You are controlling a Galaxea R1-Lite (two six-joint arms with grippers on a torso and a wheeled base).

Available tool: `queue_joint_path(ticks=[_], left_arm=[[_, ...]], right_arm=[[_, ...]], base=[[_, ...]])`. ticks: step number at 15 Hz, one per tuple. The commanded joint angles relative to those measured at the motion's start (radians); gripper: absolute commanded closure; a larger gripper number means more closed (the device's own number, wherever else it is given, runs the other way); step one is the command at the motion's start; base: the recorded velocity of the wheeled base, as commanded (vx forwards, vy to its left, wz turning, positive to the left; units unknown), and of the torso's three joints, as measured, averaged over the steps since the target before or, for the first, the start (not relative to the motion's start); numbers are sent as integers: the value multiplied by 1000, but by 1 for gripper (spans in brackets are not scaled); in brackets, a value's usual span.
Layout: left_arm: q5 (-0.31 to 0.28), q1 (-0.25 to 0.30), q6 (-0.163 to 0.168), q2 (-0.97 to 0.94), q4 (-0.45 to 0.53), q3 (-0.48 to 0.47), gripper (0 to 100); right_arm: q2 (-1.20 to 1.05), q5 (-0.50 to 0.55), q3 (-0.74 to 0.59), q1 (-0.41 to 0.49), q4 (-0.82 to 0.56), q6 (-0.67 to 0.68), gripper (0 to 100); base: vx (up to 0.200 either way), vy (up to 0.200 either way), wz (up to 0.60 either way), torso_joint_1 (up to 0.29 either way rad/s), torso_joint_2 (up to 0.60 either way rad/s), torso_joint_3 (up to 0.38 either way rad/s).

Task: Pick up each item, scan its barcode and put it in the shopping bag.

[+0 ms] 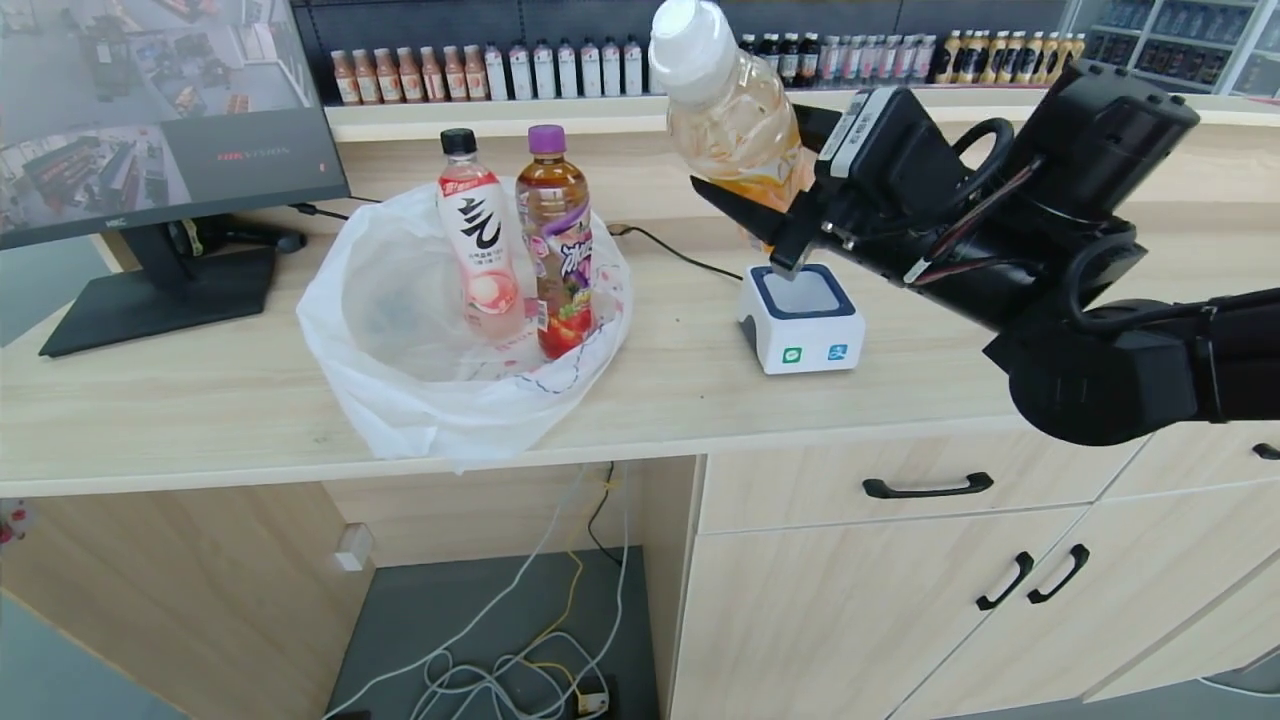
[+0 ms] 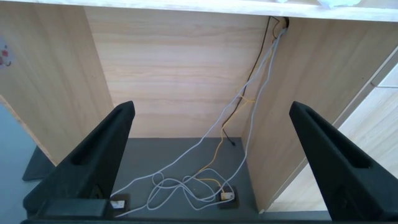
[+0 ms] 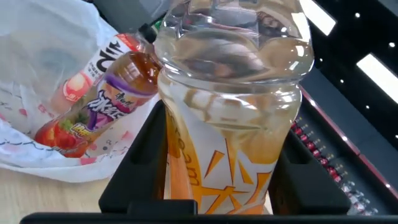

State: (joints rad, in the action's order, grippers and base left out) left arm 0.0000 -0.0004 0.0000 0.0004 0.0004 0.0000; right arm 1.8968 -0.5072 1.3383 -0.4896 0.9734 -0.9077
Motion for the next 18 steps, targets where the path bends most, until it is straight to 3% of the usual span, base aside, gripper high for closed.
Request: queue_joint_path(ticks=[1,6,8,18], left_arm=[[0,-1,0,0,0,0,0],[0,0,0,0,0,0,0],[0,-1,0,0,0,0,0],[0,0,0,0,0,0,0]], right_arm=[[33,-31,-2,29,1,-16,100],[44,-120,-5,98,2,-50,100],[56,-215,-4,131,2,-57,100],[96,-295,-4,152,4,-162,100]], base=[[0,0,0,0,0,0],[0,0,0,0,0,0],[0,0,0,0,0,0],[0,0,0,0,0,0]])
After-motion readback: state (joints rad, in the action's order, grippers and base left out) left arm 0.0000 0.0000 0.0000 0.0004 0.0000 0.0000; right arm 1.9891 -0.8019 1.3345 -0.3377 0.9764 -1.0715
